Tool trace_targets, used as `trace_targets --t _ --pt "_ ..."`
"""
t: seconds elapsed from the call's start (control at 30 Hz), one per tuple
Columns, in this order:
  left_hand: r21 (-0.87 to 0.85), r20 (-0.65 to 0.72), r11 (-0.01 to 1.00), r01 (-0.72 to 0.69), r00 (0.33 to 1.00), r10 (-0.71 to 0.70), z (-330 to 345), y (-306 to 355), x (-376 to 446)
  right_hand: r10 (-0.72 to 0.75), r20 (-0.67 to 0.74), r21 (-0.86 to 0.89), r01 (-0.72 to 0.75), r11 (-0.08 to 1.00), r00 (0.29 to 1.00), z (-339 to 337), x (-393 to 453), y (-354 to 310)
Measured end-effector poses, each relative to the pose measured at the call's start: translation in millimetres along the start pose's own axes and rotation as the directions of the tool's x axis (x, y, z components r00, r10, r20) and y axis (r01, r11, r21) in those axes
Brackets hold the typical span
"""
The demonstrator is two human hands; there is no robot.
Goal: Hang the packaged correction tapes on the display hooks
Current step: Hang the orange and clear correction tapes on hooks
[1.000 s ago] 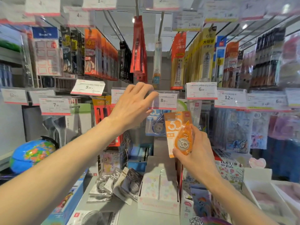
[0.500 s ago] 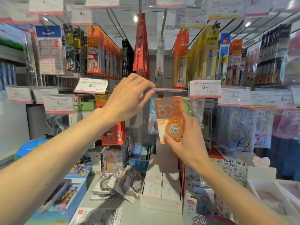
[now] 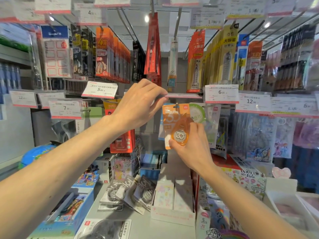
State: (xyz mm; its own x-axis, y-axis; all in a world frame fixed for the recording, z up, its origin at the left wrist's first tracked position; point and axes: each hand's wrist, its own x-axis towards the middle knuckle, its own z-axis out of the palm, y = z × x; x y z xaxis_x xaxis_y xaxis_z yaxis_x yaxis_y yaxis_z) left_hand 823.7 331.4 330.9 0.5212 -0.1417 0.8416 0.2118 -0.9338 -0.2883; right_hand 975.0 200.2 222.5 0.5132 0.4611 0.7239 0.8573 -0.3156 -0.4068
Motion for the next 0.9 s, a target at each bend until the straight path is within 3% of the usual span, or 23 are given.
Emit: trace_targets --t 0.43,0.9 --pt "0.037 -0.006 0.999 -0.015 1.0 0.015 1.3 0.8 -6.9 0.142 0.082 -0.041 -0.139 0.989 0.986 15.2 10.4 -4.6" --pt "0.037 -0.028 0.999 0.037 0.999 -0.036 13.6 10.3 -35.5 0.118 0.097 0.056 -0.124 0.991 0.988 11.6 -7.6 8.8"
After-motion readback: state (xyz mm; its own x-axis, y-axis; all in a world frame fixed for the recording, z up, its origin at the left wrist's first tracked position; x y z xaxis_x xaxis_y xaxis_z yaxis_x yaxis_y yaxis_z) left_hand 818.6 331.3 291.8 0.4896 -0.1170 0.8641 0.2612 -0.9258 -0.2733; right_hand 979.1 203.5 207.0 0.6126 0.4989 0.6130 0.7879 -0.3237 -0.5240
